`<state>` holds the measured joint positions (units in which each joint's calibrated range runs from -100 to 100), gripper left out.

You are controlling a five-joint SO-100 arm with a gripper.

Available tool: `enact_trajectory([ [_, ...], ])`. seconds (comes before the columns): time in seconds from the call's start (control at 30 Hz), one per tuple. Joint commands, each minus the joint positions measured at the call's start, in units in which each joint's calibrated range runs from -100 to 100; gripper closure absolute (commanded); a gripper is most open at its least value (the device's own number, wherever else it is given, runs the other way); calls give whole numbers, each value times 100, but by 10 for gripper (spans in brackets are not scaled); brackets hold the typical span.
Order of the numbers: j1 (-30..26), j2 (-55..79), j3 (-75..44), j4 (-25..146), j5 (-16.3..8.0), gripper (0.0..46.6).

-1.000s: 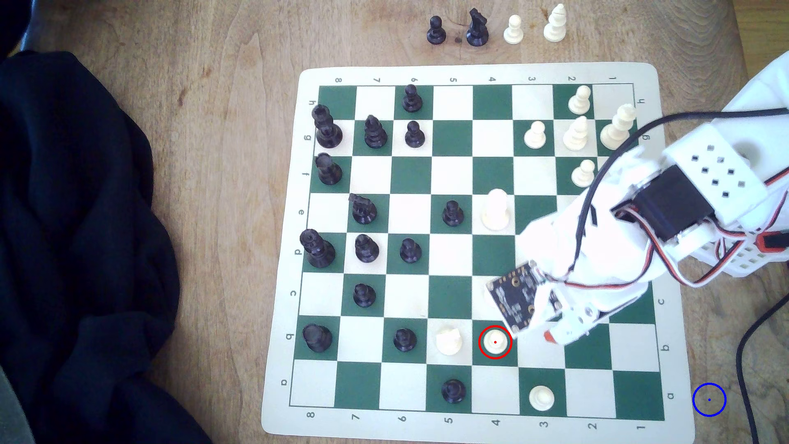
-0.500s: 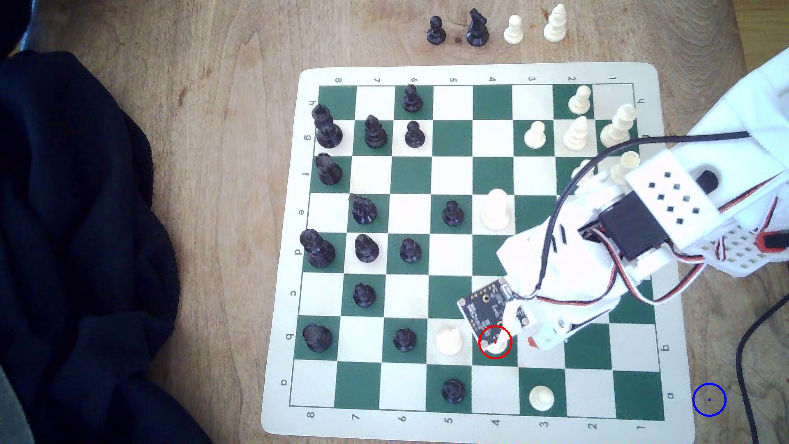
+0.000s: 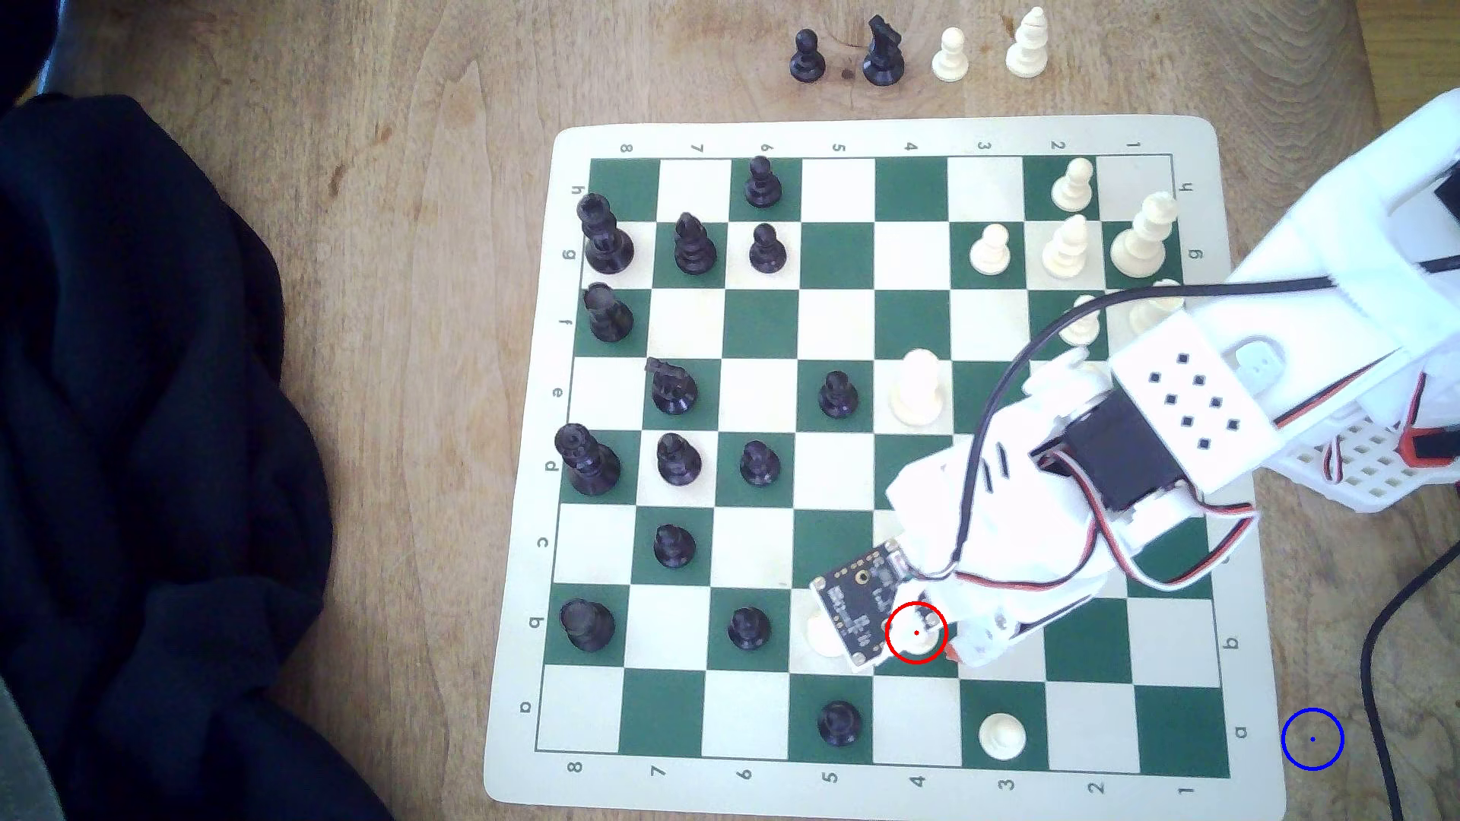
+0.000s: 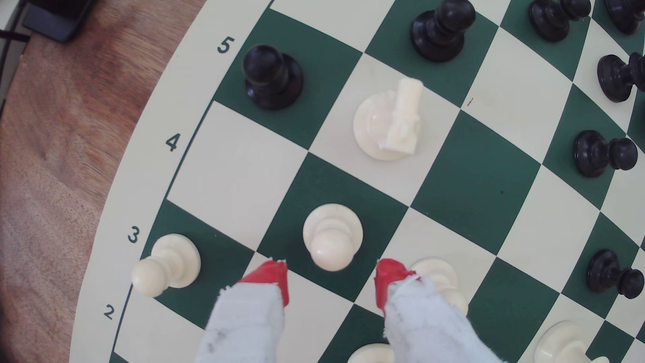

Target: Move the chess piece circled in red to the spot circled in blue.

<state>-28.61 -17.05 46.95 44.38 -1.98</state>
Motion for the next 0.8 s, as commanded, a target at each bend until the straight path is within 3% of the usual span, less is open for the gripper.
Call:
enact_trajectory([
  [0.0,-5,16,-461,-163,-29,333],
  [0.77,-91,338,-570,-507,-103,347],
])
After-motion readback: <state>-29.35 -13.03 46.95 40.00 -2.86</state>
